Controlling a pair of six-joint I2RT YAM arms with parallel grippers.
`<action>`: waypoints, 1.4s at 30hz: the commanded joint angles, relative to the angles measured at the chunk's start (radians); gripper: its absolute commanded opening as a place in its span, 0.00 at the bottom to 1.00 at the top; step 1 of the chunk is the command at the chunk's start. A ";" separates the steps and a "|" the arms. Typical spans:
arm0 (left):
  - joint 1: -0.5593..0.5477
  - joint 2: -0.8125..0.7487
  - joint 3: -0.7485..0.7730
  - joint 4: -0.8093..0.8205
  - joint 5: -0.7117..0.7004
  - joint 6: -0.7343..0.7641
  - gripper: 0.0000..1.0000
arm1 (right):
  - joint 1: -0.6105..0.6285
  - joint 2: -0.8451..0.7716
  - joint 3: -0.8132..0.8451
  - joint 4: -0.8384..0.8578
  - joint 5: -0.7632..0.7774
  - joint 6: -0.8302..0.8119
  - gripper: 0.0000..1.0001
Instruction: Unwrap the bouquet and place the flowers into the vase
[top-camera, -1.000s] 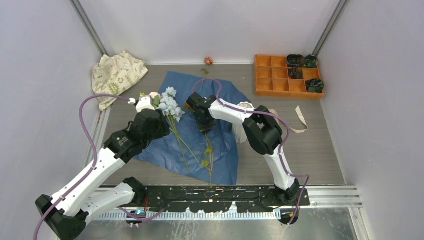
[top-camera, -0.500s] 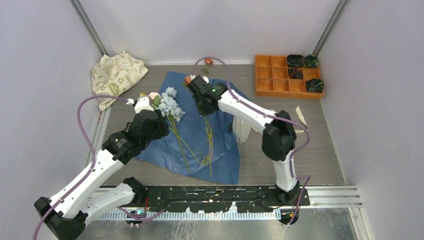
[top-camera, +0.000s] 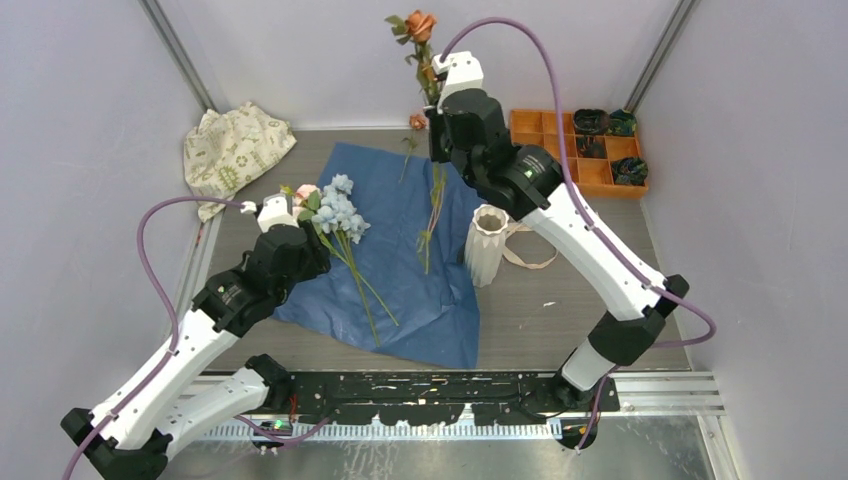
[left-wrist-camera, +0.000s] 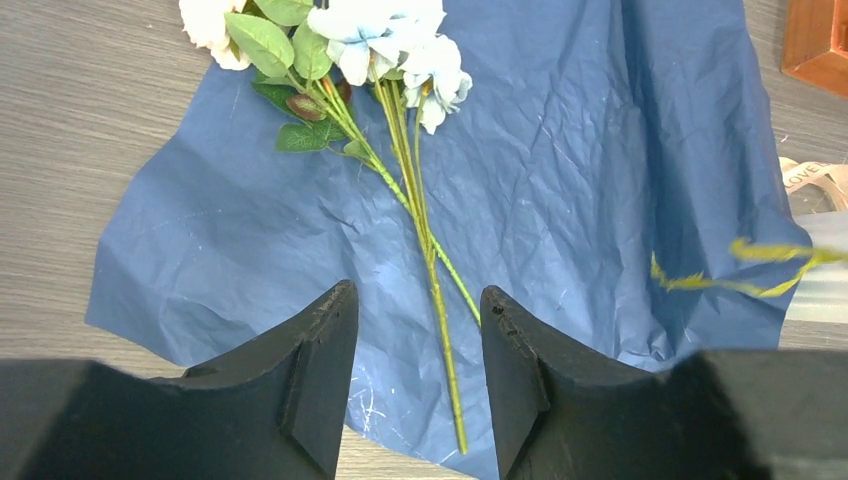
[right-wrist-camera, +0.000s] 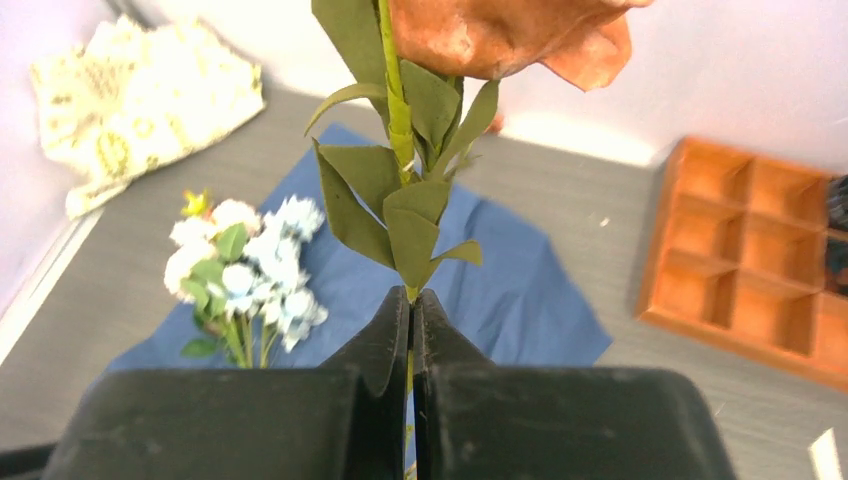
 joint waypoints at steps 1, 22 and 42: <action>0.004 0.009 0.026 0.015 -0.028 -0.002 0.50 | 0.004 -0.092 -0.040 0.232 0.179 -0.166 0.01; 0.004 0.045 0.038 0.029 -0.012 -0.004 0.49 | 0.004 -0.298 -0.169 0.628 0.368 -0.568 0.01; 0.004 0.080 0.058 0.042 0.034 -0.022 0.48 | 0.004 -0.399 -0.281 0.628 0.368 -0.597 0.01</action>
